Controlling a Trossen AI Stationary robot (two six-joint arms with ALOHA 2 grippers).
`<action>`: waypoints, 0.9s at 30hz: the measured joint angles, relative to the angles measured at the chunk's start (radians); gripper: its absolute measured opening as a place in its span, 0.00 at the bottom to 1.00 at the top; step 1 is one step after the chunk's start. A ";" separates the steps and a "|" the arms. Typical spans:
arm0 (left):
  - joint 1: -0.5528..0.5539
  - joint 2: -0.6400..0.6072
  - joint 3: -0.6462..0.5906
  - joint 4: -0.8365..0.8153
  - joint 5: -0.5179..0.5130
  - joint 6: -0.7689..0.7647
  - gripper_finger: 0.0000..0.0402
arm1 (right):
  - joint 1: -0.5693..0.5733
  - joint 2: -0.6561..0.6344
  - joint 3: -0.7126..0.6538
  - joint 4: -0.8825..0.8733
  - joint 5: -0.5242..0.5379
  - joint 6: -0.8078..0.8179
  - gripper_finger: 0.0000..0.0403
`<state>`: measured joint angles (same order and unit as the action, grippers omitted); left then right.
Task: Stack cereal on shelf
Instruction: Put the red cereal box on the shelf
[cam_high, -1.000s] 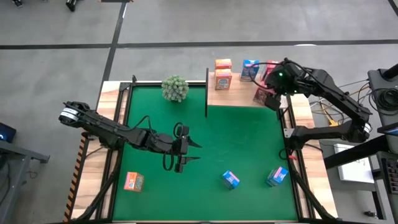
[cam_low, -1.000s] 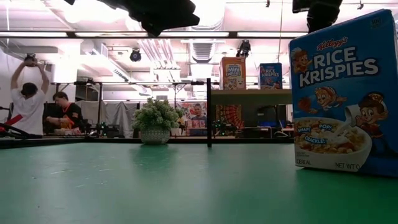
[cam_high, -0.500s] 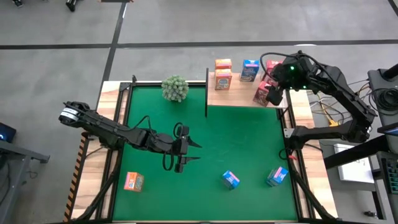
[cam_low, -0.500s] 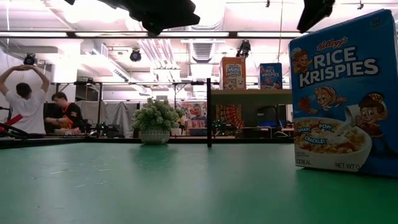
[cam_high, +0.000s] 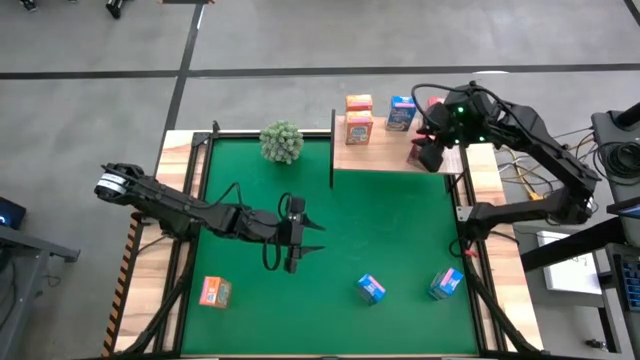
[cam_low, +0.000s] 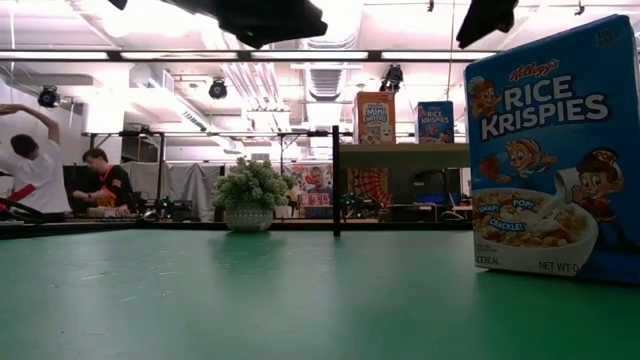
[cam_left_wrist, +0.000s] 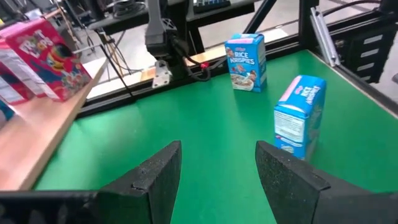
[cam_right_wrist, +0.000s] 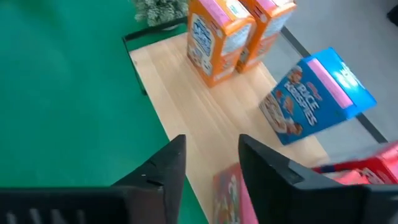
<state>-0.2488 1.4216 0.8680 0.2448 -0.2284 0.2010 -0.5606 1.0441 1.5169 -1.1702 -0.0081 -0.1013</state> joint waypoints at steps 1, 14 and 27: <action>0.004 0.000 0.000 0.001 0.000 0.011 0.47 | 0.009 0.006 0.000 0.010 0.000 0.001 0.30; 0.084 -0.014 0.000 -0.005 0.001 0.182 0.47 | 0.035 0.106 0.000 0.031 0.009 0.023 0.03; 0.215 -0.030 -0.001 -0.024 0.086 0.249 0.47 | 0.035 0.169 0.000 0.020 0.062 0.083 0.02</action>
<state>-0.0341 1.3914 0.8673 0.2207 -0.1422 0.4501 -0.5256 1.2127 1.5166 -1.1497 0.0544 -0.0179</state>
